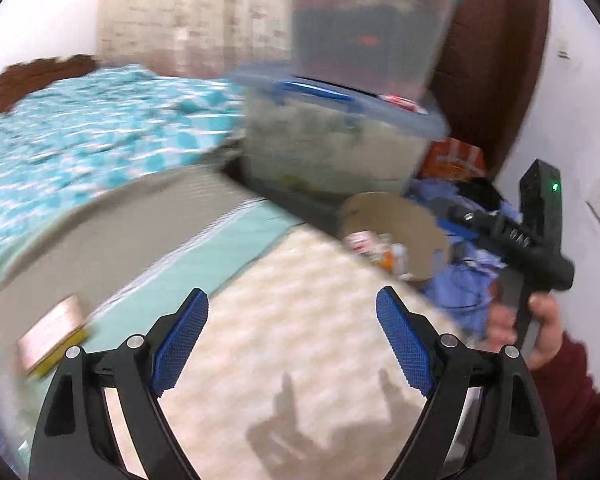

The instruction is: Collect trash

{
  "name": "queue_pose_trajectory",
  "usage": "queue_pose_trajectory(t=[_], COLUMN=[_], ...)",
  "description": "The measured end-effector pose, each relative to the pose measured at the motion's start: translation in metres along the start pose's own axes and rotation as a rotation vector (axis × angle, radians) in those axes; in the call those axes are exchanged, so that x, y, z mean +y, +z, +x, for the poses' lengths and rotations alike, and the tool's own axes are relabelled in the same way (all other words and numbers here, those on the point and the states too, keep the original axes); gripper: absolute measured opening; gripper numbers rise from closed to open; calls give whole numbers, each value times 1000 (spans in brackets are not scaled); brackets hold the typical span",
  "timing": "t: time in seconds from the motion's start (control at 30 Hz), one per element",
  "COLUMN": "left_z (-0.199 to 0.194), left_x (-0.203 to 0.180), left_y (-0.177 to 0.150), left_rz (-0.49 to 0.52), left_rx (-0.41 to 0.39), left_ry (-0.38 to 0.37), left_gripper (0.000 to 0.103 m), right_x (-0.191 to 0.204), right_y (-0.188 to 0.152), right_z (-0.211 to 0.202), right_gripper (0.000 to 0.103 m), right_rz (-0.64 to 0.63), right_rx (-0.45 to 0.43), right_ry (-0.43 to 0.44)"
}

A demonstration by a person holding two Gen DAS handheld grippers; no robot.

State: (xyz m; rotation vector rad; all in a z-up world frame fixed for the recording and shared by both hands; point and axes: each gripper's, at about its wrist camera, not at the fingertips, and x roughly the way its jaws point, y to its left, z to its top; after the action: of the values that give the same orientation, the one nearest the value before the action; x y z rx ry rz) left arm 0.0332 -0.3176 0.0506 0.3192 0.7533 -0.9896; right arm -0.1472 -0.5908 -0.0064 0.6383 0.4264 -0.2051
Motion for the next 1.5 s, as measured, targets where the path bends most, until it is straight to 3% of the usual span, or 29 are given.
queue_pose_trajectory(t=[0.13, 0.17, 0.23, 0.33, 0.57, 0.7, 0.8, 0.83, 0.87, 1.1, 1.23, 1.37, 1.5], left_z=[-69, -82, -113, -133, -121, -107, -95, -92, -88, -109, -132, -150, -159], left_x=[93, 112, 167, 224, 269, 278, 266, 265, 264, 253, 238, 225, 212], left_y=[-41, -50, -79, -118, -168, -180, -180, -181, -183, -213, -236, -255, -264], left_rz=[-171, -217, -358, -490, -564, -592, -550, -543, -541, -599, -629, -654, -660], left_rx=[-35, -38, -40, 14, 93, 127, 130, 133, 144, 108, 81, 60, 49], left_ry=[182, 225, 345, 500, 574, 520, 492, 487, 478, 372, 323, 295, 313], left_gripper=[82, 81, 81, 73, 71, 73, 72, 68, 47, 47, 47, 47, 47], right_x=[60, 60, 111, 163, 291, 339, 369, 374, 378, 395, 379, 358, 333], right_y=[-19, -19, -40, -64, -129, -157, -171, -172, -173, -190, -198, -207, -215], right_z=[36, 36, 69, 107, 188, 231, 261, 267, 273, 298, 279, 232, 179], right_gripper=[84, 84, 84, 84, 84, 85, 85, 85, 85, 86, 74, 73, 72], right_rz=[-83, -83, -150, -211, -314, -316, -356, -370, -380, -499, -574, -635, -744], right_rx=[100, 100, 185, 278, 465, 516, 527, 527, 529, 598, 624, 654, 649], right_ry=[68, 68, 127, 180, 308, 283, 236, 223, 212, 129, 174, 256, 272])
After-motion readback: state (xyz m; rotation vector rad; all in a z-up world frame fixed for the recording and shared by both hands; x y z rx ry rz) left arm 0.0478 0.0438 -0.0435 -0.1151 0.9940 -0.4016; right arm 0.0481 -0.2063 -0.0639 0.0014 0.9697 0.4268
